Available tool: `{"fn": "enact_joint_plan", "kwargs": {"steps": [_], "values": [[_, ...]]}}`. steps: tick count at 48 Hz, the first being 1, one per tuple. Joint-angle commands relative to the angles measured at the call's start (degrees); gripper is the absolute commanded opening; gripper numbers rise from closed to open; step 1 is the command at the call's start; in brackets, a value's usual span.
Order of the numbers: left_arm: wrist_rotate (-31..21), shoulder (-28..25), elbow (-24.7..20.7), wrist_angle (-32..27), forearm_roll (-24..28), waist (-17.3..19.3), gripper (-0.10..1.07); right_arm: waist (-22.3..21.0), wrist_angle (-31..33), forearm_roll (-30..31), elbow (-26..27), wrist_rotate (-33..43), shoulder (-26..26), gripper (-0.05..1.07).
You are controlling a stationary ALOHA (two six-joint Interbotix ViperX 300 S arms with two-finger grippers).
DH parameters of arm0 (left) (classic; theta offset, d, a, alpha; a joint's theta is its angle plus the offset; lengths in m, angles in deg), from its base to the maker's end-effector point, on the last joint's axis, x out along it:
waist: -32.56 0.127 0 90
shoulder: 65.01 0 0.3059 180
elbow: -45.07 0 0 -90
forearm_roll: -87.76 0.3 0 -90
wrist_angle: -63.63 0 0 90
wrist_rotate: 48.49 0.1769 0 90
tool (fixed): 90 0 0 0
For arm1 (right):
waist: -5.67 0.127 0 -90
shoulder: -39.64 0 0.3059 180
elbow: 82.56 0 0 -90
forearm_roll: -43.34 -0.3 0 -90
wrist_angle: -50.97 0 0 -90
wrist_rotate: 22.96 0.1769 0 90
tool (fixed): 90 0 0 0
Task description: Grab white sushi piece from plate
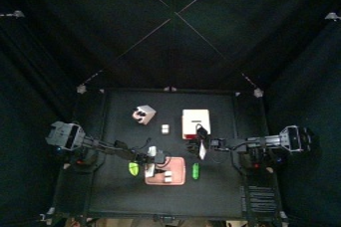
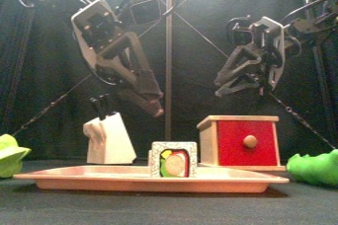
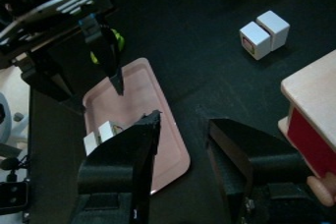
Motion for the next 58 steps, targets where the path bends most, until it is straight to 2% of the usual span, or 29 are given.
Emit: {"fn": "enact_joint_plan", "kwargs": {"steps": [1, 35, 58], "values": [[0.1, -0.6, -1.3, 0.4, 0.6, -0.9, 0.92, -0.1, -0.3, 0.0, 1.2, -0.2, -0.6, 0.75], [0.0, -5.4, -4.6, -0.6, 1.1, -1.1, 0.92, -0.1, -0.2, 0.4, 1.1, -0.2, -0.6, 0.75], [0.0, -6.8, -6.2, -2.9, -2.6, -1.5, 0.92, -0.2, -0.2, 0.4, 1.1, -0.2, -0.6, 0.75]]}}
